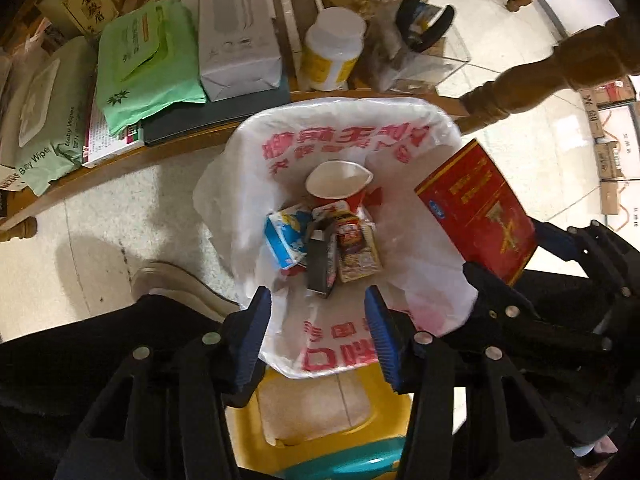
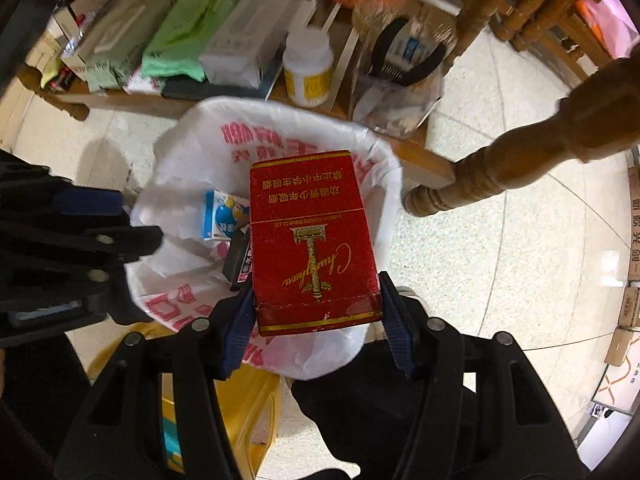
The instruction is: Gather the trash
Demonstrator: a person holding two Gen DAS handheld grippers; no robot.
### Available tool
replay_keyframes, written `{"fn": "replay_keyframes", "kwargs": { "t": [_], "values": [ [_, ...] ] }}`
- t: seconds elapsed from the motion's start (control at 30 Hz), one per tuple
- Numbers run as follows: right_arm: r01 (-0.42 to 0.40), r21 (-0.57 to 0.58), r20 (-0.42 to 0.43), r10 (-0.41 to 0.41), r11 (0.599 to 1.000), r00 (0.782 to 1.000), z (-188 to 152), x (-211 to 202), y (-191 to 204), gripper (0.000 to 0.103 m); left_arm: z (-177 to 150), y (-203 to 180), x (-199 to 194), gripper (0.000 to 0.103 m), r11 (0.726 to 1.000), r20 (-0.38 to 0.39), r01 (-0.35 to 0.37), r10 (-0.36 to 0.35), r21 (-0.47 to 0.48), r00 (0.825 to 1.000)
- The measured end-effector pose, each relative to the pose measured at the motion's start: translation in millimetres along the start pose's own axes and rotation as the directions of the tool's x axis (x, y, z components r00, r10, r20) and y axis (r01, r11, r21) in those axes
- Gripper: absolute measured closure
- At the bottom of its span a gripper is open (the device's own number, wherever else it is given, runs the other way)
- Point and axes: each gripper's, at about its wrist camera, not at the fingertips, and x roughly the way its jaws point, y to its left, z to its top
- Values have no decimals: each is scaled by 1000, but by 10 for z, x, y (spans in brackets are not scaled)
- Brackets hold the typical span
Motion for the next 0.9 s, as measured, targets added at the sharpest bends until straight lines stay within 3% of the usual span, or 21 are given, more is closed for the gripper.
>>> {"fn": "replay_keyframes", "kwargs": {
  "t": [0.2,0.4,0.9],
  "values": [
    [-18,0,-72,18,1000,997,51,319,34,46,34,31,176,55,1000,-43,-7,6,-20,999],
    [-36,0,-72,36,999,997,63,313,59,39,50,39,205,51,1000,-53,-18,17,-21,998],
    [-23,35,-60,25,999,998,28,208,14,39,-23,89,114,38,998,-21,-50,49,-39,999]
  ]
}}
